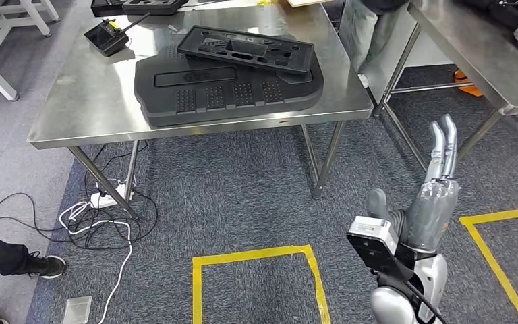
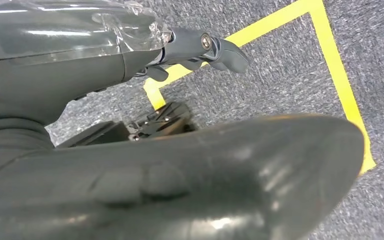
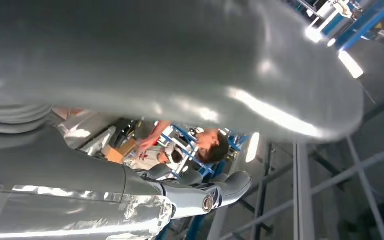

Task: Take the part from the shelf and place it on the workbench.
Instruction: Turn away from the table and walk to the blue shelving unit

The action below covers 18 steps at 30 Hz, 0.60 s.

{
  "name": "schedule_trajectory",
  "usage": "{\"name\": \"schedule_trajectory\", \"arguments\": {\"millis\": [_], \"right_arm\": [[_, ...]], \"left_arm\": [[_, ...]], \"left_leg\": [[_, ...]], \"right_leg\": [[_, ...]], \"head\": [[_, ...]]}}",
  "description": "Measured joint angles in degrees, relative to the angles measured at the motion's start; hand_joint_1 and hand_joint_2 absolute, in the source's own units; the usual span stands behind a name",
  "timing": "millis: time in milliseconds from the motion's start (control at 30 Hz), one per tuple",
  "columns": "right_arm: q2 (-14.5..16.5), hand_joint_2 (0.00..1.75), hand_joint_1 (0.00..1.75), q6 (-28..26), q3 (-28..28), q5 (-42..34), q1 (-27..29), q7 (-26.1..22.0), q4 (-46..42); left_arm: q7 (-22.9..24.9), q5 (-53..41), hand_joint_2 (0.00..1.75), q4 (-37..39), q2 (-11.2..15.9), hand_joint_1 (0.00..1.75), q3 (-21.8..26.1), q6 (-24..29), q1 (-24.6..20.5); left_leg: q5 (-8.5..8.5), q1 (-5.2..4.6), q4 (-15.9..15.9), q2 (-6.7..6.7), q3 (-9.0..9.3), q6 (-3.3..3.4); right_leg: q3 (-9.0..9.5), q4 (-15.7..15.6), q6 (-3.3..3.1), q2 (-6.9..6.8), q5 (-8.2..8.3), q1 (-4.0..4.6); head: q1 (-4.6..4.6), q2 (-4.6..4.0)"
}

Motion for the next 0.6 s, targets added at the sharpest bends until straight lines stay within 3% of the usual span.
{"name": "schedule_trajectory", "arguments": {"millis": [100, 167, 233, 267, 300, 333, 367, 467, 533, 600], "right_arm": [[0.09, 0.0, 0.0, -0.02, -0.33, 0.14, 0.18, -0.1, -0.38], [0.13, 0.0, 0.0, -0.04, -0.74, 0.2, 0.23, -0.16, -0.73], [0.17, 0.0, 0.0, -0.05, -1.09, 0.25, 0.4, -0.23, -0.85], [0.2, 0.0, 0.0, -0.05, -1.23, 0.27, 0.54, -0.31, -0.85], [0.24, 0.0, 0.0, -0.05, -1.4, 0.28, 0.68, -0.43, -0.85], [0.31, 0.0, 0.0, -0.05, -1.61, 0.31, 0.76, -0.6, -0.88], [0.41, 0.0, 0.0, -0.05, -1.84, 0.32, 0.81, -0.81, -0.97], [0.83, 0.0, 0.0, -0.06, -2.7, 0.4, 0.85, -1.58, -1.69], [1.14, 0.0, 0.0, -0.07, -3.36, 0.42, 1.13, -2.06, -2.17], [1.53, 0.0, 0.0, -0.08, -4.07, 0.51, 1.63, -2.3, -2.45]], "left_arm": [[-0.04, 0.04, 0.0, 0.0, -0.05, 0.0, -0.1, 0.01, 0.01], [-0.04, 0.03, 0.0, 0.0, -0.13, 0.0, -0.19, -0.11, -0.02], [-0.02, -0.03, 0.0, 0.0, -0.15, 0.0, -0.24, -0.51, -0.03], [0.01, -0.07, 0.0, 0.0, -0.15, 0.0, -0.26, -0.76, -0.02], [0.03, -0.08, 0.0, 0.0, -0.15, 0.0, -0.28, -0.94, -0.01], [0.05, -0.09, 0.0, 0.0, -0.15, 0.0, -0.31, -1.08, -0.01], [0.06, -0.09, 0.0, 0.0, -0.15, 0.0, -0.32, -1.14, -0.01], [0.05, -0.08, 0.0, 0.01, -0.15, 0.0, -0.33, -1.23, -0.05], [0.05, -0.07, 0.0, 0.02, -0.15, 0.0, -0.36, -1.31, -0.12], [0.05, -0.04, 0.0, 0.03, -0.09, 0.0, -0.39, -1.36, -0.15]], "left_leg": [[0.34, 0.32, -1.89, -0.03, 0.05, 0.56], [0.84, 0.69, -2.47, 0.02, -0.35, 1.05], [1.27, 0.62, -2.3, 0.09, -1.07, 1.4], [1.41, 0.58, -2.1, 0.12, -1.46, 1.45], [1.51, 0.55, -1.87, 0.14, -1.83, 1.45], [1.61, 0.54, -1.64, 0.15, -2.15, 1.41], [1.72, 0.52, -1.49, 0.14, -2.36, 1.34], [2.13, 0.29, -1.2, 0.1, -2.76, 0.88], [2.56, 0.07, -0.99, 0.17, -3.3, 0.3], [2.72, -0.05, -0.67, 0.19, -3.76, -0.31]], "right_leg": [[-0.93, 0.7, 0.88, -0.04, -0.19, 0.21], [-2.99, 5.12, 1.53, -0.04, -3.49, 0.17], [-6.5, 13.74, 1.95, -0.03, -8.55, -0.05], [-7.84, 17.39, 2.07, -0.03, -10.12, -0.13], [-8.23, 19.17, 2.1, -0.03, -10.58, -0.17], [-7.52, 18.65, 2.03, -0.03, -9.93, -0.19], [-5.66, 15.78, 1.85, -0.02, -8.34, -0.17], [1.35, 3.62, 0.82, 0.13, -3.46, 0.21], [2.73, 0.28, 0.48, 0.1, -2.47, 0.44], [2.42, -0.5, 0.22, 0.0, -2.01, 0.12]], "head": [[0.1, 0.0], [0.57, 0.0], [1.23, 0.0], [1.48, 0.0], [1.7, 0.0], [1.94, 0.0], [2.23, 0.0], [3.06, 0.0], [3.24, 0.0], [3.03, 0.0]]}}
